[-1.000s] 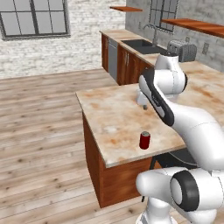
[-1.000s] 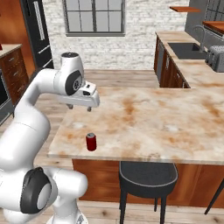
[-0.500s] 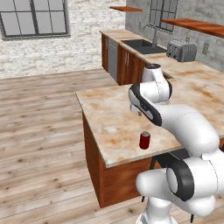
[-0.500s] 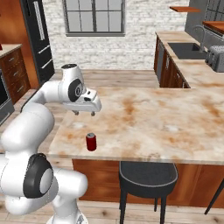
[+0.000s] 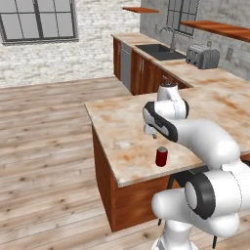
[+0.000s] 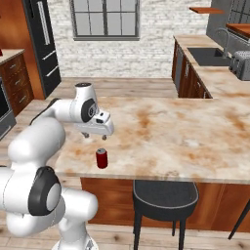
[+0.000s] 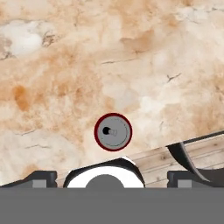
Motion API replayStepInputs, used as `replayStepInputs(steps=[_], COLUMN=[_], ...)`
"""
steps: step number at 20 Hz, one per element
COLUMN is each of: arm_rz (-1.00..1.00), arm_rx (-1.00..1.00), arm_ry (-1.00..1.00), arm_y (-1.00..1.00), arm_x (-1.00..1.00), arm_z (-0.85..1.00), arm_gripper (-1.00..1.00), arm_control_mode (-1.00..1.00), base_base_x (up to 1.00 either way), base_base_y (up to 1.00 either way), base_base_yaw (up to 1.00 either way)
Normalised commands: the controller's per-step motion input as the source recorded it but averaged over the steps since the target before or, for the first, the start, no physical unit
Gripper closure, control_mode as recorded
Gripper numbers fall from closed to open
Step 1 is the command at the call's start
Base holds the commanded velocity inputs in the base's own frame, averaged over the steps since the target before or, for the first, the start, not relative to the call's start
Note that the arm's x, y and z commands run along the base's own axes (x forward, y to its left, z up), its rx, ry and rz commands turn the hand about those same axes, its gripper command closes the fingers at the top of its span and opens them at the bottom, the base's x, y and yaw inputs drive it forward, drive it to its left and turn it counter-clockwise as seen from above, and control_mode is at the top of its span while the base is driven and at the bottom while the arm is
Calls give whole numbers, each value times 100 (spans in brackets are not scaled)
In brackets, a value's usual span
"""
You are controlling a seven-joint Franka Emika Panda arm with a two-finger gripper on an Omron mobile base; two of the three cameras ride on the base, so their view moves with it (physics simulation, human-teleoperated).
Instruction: Four empty soda cans are scattered around the kitchen. Gather all the cans and cluster them next to the stove for recycling.
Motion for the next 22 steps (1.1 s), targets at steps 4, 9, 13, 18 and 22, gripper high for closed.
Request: replayStepInputs(steps=[4, 9, 13, 18, 22], arm_rz=[0, 0, 0, 1, 0], arm_rx=[0, 10, 6, -4, -5], arm_ry=[0, -1, -1, 0, 1], arm_y=[0, -4, -6, -1, 0], arm_x=[0, -1, 0, 16, 18], arm_z=[-40, -37, -37, -24, -18], arm_gripper=[-100, -100, -100, -100, -100], arm_control_mode=[-100, -100, -100, -100, -100], base_base_x=[0, 0, 0, 0, 0], base_base_y=[0, 0, 0, 0, 0], base_base_yaw=[0, 0, 0, 0, 0])
